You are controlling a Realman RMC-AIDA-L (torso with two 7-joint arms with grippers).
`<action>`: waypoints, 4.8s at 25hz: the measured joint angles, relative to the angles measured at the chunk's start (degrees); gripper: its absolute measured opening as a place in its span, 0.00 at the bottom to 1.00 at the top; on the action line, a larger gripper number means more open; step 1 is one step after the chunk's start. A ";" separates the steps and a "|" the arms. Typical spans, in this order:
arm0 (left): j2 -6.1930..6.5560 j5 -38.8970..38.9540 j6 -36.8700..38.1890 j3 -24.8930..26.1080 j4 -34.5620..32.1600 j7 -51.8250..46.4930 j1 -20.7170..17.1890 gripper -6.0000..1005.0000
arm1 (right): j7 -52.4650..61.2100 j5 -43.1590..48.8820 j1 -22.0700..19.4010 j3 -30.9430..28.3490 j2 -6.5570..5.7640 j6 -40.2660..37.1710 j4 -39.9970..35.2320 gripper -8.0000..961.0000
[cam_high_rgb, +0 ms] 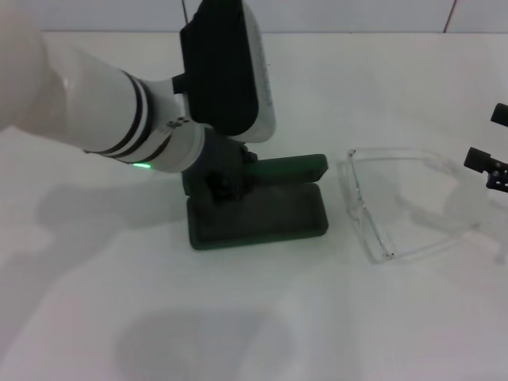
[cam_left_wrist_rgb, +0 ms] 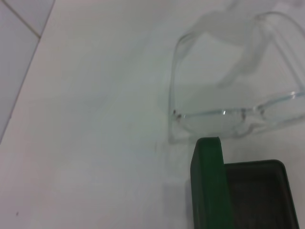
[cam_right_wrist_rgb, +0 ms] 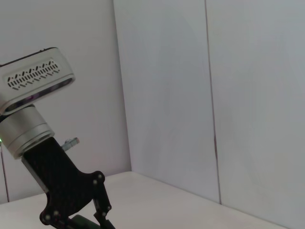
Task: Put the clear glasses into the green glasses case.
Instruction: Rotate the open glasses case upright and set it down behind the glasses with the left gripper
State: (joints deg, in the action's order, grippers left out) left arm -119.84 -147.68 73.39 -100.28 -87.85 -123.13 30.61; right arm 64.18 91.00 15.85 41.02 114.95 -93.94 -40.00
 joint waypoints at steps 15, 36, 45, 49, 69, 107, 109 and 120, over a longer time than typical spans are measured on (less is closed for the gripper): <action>-0.13 1.48 -4.43 -2.25 3.54 -0.65 3.19 0.25 | -0.24 0.17 -0.11 -0.01 -0.06 -0.11 0.11 0.91; -0.01 5.91 -9.22 -1.49 8.22 5.54 4.86 0.27 | -0.29 0.13 -0.68 -0.06 -0.08 -0.79 0.09 0.91; -0.03 6.01 -9.24 -1.17 8.42 5.57 4.90 0.28 | -0.29 -0.02 -0.73 -0.06 -0.08 -0.81 0.10 0.91; -0.04 6.01 -9.24 -1.27 8.42 5.59 4.90 0.28 | -0.29 -0.06 -0.73 -0.06 -0.08 -0.81 0.09 0.91; -0.12 6.00 -9.10 -1.89 8.42 5.62 5.07 0.30 | -0.57 -0.30 -1.00 -0.06 -0.16 -0.81 0.10 0.91; -0.26 5.15 -19.24 -6.23 13.04 4.21 3.19 0.32 | -0.90 -0.02 -1.17 -1.47 -0.25 -0.97 0.72 0.90; -0.28 5.17 -19.26 -6.52 13.45 4.21 3.16 0.32 | -0.90 0.00 -1.17 -1.47 -0.25 -0.97 0.72 0.90; -0.31 6.86 -18.70 -8.79 14.00 3.39 2.45 0.32 | -0.90 0.06 -1.07 -1.47 -0.25 -0.91 0.76 0.90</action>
State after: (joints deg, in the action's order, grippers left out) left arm -120.15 -140.82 54.69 -109.07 -73.85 -119.75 33.06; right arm 63.28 91.06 14.77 39.55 114.70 -94.85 -39.24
